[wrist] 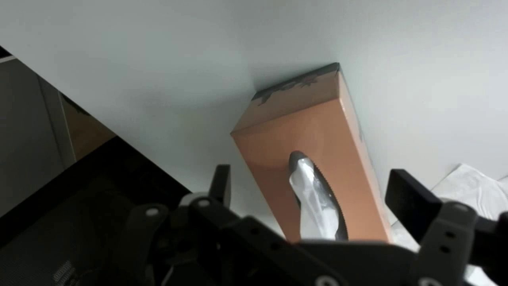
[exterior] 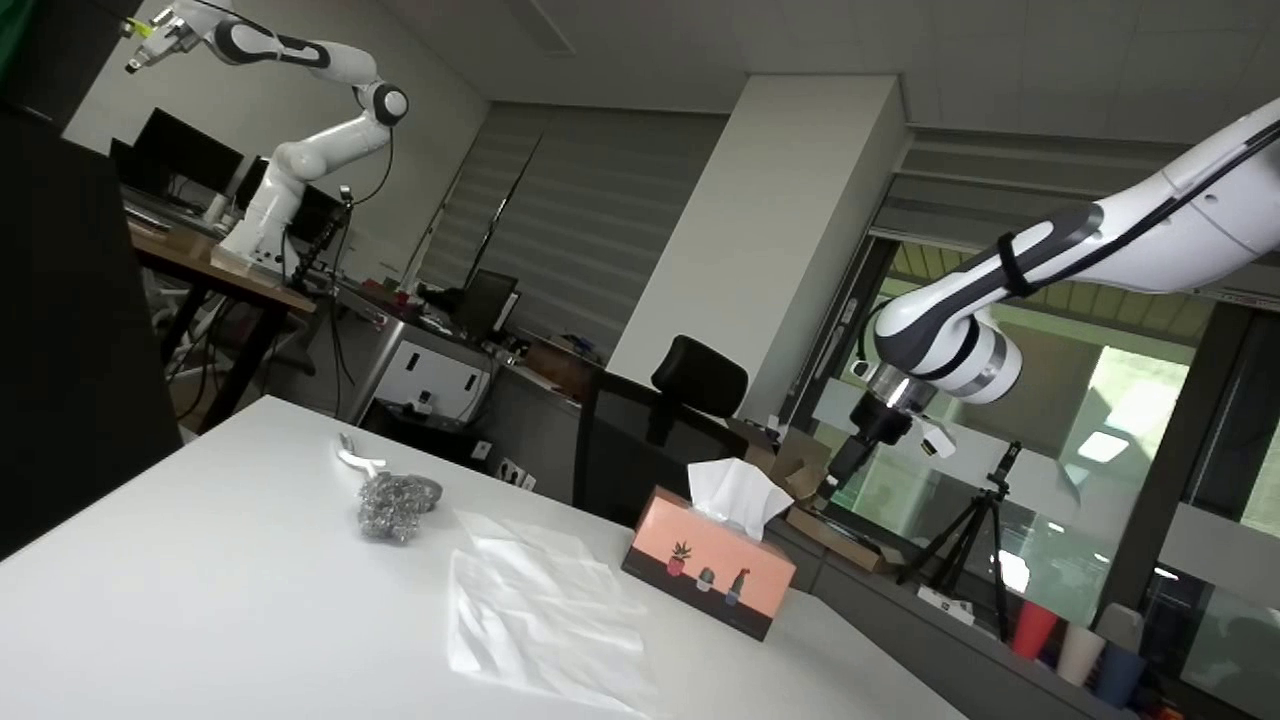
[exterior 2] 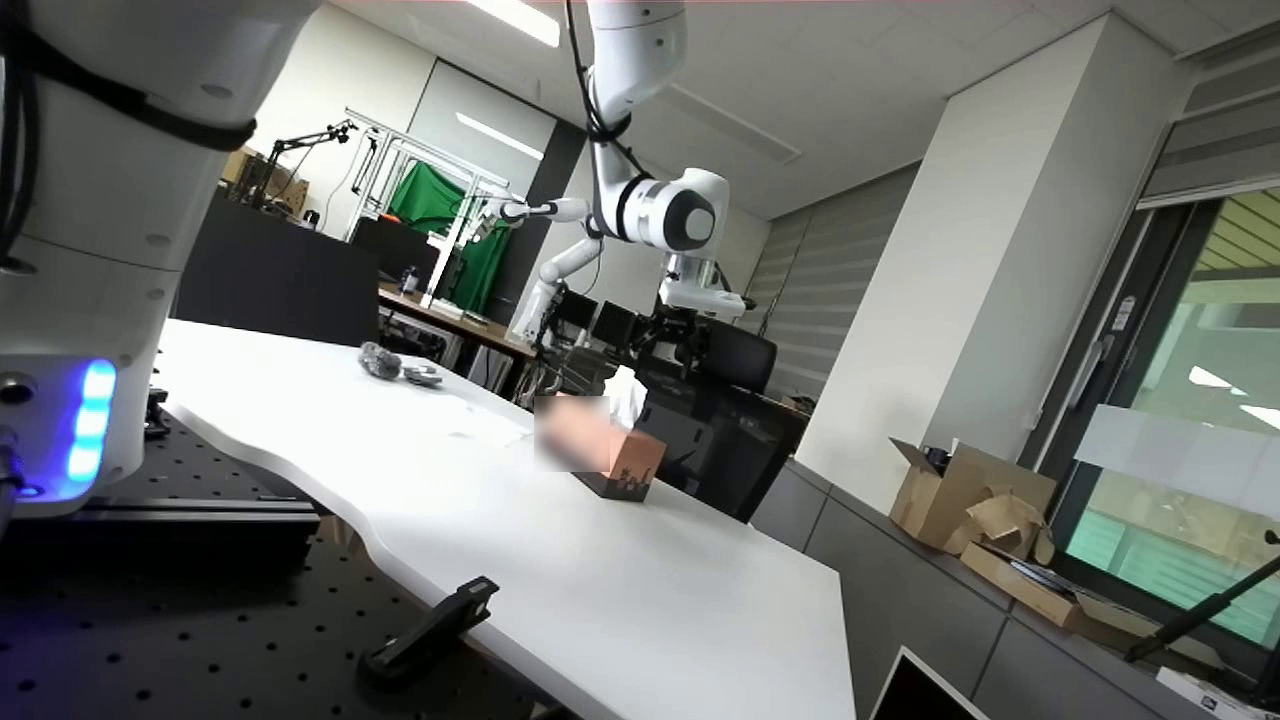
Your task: Remove two tissues from the box and put them on the table
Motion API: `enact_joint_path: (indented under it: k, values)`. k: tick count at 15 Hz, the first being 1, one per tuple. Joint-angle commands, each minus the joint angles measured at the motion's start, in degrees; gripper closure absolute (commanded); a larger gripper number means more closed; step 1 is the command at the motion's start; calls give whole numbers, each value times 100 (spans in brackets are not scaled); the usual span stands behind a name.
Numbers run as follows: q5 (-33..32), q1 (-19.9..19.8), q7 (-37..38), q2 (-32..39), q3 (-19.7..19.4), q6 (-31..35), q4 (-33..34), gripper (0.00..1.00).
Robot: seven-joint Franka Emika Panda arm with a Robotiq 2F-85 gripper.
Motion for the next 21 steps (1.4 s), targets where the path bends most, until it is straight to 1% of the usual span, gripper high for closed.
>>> enact_joint_path:
  k: [1, 4, 7, 9, 14, 15, 16, 17, 18, 21]
  values:
    - [471, -292, -548, 760, 304, -872, 1442, 0]
    - [811, -291, -686, 1252, 452, -1791, 2376, 0]
    - [838, -110, -511, 1757, 429, -2695, 3278, 0]
    - [840, 21, -443, 2062, 446, -2904, 3689, 0]
    - [845, 197, -410, 2684, 488, -2867, 4374, 0]
    - [854, 208, -416, 2789, 508, -2842, 4479, 8]
    - [853, 209, -404, 2868, 517, -2821, 4573, 26]
    - [851, 206, -408, 2937, 531, -2845, 4670, 32]
    - [833, 220, -372, 2986, 518, -2835, 4742, 40]
    - [764, 265, -261, 3054, 467, -2821, 4912, 62]
